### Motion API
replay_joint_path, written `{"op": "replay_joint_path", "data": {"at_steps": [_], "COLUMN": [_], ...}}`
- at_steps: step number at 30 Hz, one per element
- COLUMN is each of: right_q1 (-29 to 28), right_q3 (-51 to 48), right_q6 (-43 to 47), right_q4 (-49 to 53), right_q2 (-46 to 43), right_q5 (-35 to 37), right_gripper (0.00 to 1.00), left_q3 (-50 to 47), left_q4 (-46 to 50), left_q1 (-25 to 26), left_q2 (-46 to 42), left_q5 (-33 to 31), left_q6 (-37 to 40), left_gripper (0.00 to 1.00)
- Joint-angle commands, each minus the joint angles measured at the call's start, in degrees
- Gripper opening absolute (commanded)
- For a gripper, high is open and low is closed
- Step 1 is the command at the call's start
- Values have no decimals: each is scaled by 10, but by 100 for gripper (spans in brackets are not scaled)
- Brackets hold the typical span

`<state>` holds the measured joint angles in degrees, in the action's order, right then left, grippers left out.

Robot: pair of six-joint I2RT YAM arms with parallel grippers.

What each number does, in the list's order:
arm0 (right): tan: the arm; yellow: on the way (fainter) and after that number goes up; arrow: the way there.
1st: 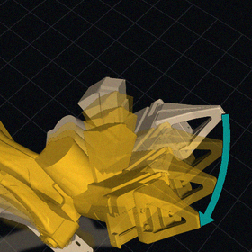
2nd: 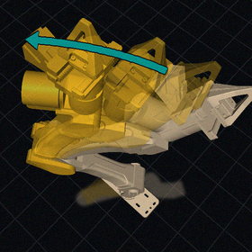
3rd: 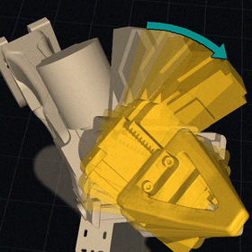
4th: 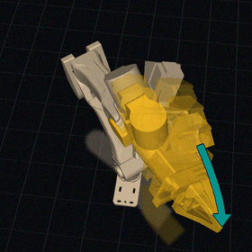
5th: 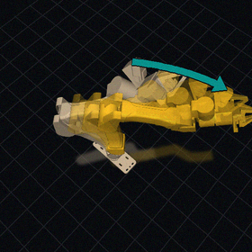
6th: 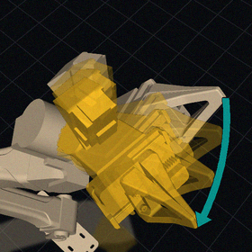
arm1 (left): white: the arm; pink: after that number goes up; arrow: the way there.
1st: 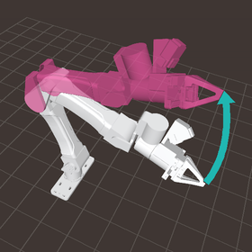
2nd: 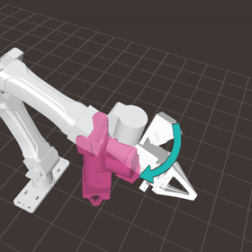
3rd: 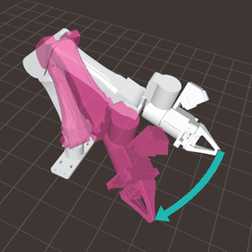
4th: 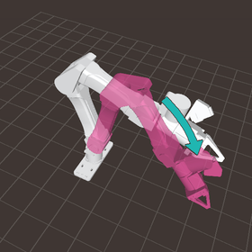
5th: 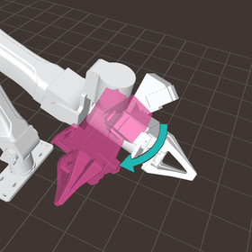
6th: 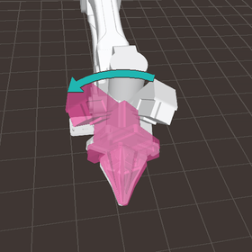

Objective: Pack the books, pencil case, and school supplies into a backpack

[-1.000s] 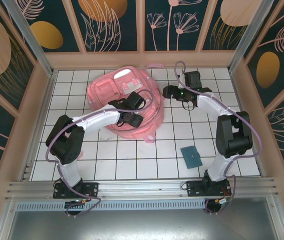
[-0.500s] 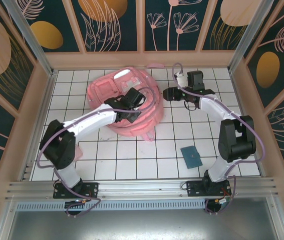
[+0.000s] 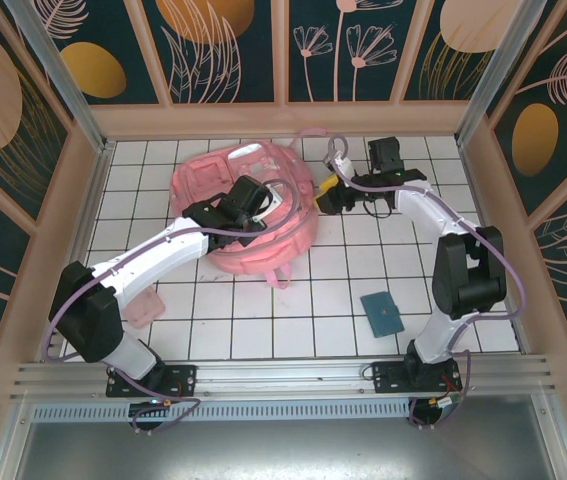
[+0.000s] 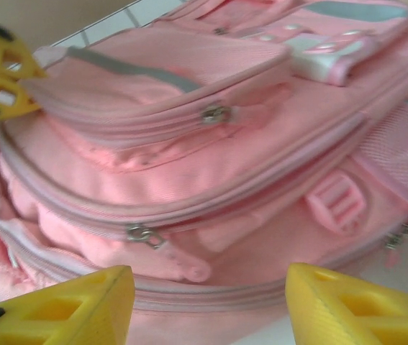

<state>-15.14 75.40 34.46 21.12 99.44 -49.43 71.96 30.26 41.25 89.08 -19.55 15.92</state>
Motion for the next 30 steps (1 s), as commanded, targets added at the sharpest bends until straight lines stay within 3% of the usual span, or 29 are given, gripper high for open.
{"op": "replay_joint_path", "data": {"at_steps": [1, 7, 13, 15, 18, 23, 27, 30], "right_q1": [-17, -31, -45, -49, -48, -46, -42, -42], "right_q3": [7, 27, 75, 82, 84, 45, 13, -10], "right_q6": [68, 57, 85, 92, 105, 97, 73, 46], "right_q4": [43, 25, 72, 81, 98, 78, 49, 27], "right_q2": [18, 49, 101, 110, 107, 69, 31, -3], "right_q5": [-43, -23, -39, -44, -54, -34, -11, 0], "right_gripper": [58, 60, 57, 51, 29, 11, 0, 0], "left_q3": [15, 14, 11, 10, 11, 14, 14, 18], "left_q4": [-75, -73, -78, -80, -83, -91, -103, -111], "left_q1": [1, 1, 1, 1, 1, 1, 1, 1], "left_q2": [-29, -29, -32, -31, -29, -21, -15, -9], "left_q5": [-5, -1, 8, 8, 7, 1, -11, -15], "left_q6": [18, 20, 16, 16, 13, 6, 0, -10], "left_gripper": [0, 0, 0, 0, 0, 0, 0, 0]}}
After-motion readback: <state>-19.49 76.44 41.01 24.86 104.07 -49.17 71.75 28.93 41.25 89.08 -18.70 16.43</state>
